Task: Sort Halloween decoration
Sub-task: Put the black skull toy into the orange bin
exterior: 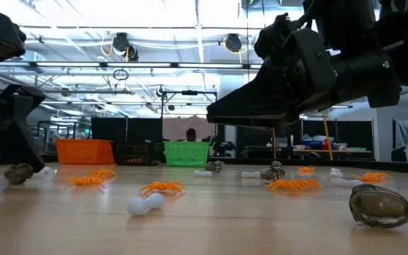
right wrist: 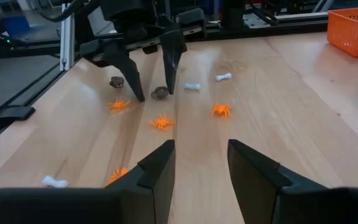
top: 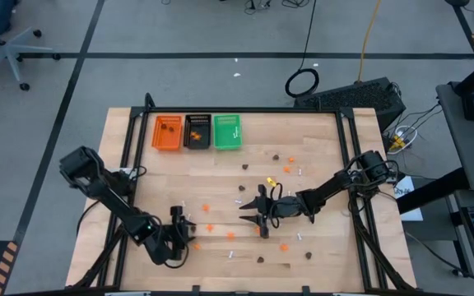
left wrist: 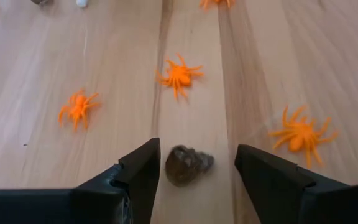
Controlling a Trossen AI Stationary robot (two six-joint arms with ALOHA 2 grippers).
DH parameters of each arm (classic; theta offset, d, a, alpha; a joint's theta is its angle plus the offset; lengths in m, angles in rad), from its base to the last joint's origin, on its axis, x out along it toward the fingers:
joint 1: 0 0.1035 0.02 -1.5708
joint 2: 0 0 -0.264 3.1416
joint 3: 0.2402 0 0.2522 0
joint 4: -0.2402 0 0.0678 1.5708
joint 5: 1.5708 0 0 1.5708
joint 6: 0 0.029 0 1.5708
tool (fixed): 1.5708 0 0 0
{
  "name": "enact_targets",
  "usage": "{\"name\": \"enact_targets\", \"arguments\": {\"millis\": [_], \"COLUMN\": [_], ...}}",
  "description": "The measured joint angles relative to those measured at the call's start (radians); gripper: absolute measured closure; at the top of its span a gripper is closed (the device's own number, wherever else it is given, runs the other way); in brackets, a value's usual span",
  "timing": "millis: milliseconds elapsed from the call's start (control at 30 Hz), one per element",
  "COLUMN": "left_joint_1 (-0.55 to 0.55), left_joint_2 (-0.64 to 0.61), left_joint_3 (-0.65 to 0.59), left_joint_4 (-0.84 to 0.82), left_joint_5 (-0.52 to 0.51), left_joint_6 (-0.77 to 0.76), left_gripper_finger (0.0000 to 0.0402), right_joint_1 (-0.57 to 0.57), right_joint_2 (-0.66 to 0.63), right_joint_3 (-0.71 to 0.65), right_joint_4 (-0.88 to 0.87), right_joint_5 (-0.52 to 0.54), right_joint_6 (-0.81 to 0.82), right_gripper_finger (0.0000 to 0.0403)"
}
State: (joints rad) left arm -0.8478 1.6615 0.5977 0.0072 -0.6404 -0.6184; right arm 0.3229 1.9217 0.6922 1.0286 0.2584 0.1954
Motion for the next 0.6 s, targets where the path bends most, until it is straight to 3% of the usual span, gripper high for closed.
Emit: {"name": "enact_targets", "arguments": {"millis": [233, 600], "left_joint_1": [-0.001, 0.0], "left_joint_2": [0.007, 0.008], "left_joint_3": [-0.021, -0.124], "left_joint_4": [0.007, 0.191], "left_joint_5": [-0.006, -0.006], "left_joint_6": [-0.013, -0.004], "left_gripper_finger": [0.0195, 0.0302], "right_joint_1": [0.0, -0.001], "right_joint_2": [0.0, 0.0], "right_joint_3": [0.0, 0.0], "right_joint_4": [0.0, -0.001], "right_joint_5": [0.001, 0.002], "right_joint_6": [0.001, -0.055], "right_gripper_finger": [0.0271, 0.0271]}}
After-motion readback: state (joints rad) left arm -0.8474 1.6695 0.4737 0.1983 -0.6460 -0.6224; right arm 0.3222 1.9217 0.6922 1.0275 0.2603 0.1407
